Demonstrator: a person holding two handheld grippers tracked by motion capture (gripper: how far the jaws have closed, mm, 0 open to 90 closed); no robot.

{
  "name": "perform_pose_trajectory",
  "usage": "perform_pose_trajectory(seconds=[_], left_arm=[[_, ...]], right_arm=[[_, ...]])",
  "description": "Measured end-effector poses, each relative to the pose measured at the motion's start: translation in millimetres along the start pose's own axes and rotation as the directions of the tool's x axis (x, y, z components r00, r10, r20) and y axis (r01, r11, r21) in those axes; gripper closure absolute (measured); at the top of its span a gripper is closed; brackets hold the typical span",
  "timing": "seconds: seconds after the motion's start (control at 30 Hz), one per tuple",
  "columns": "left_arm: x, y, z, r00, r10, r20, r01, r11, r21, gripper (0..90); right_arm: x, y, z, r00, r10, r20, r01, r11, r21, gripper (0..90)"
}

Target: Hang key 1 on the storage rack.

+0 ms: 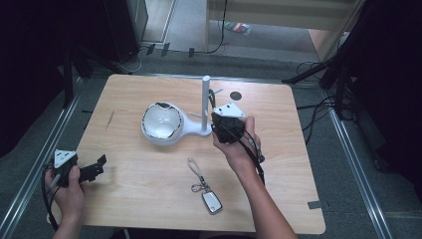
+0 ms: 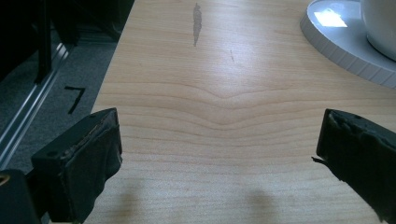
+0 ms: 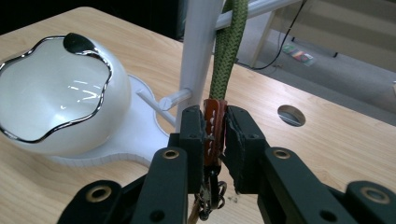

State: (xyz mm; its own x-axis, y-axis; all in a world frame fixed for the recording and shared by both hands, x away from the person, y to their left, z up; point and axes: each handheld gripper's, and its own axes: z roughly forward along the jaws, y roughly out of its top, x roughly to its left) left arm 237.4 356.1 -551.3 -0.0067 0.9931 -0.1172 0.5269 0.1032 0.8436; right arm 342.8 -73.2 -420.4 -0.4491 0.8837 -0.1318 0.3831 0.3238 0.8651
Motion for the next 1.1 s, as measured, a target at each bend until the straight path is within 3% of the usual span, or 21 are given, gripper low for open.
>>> perform_pose_trajectory(seconds=[0.27, 0.53, 0.73, 0.9, 1.1], left_arm=[[-0.2, 0.0, -0.1, 1.0, 0.004, -0.002, -0.004, 1.0, 0.001, 0.3], [-0.5, 0.0, 0.0, 1.0, 0.003, -0.002, -0.003, 1.0, 0.002, 0.3], [-0.8, 0.1, 0.3, 1.0, 0.005, -0.002, -0.005, 1.0, 0.004, 0.3], [-0.6, 0.0, 0.0, 1.0, 0.008, -0.002, -0.008, 1.0, 0.003, 0.3], [-0.8, 0.0, 0.1, 1.0, 0.006, -0.001, -0.006, 1.0, 0.004, 0.3]], right_arm=[[-2.4, -3.1, -0.8, 0.9994, 0.009, -0.033, -0.009, 0.9999, 0.009, 71.6], [-8.1, -8.9, -1.5, 0.9986, 0.028, -0.045, -0.024, 0.9963, 0.083, 67.0], [-11.3, -12.8, -0.6, 0.9959, 0.066, -0.061, -0.055, 0.9851, 0.163, 65.0], [-11.5, -14.1, 0.4, 0.9957, 0.066, -0.065, -0.05, 0.9748, 0.217, 61.7], [-10.6, -16.8, 3.4, 0.9953, 0.075, -0.062, -0.054, 0.9549, 0.292, 61.6]])
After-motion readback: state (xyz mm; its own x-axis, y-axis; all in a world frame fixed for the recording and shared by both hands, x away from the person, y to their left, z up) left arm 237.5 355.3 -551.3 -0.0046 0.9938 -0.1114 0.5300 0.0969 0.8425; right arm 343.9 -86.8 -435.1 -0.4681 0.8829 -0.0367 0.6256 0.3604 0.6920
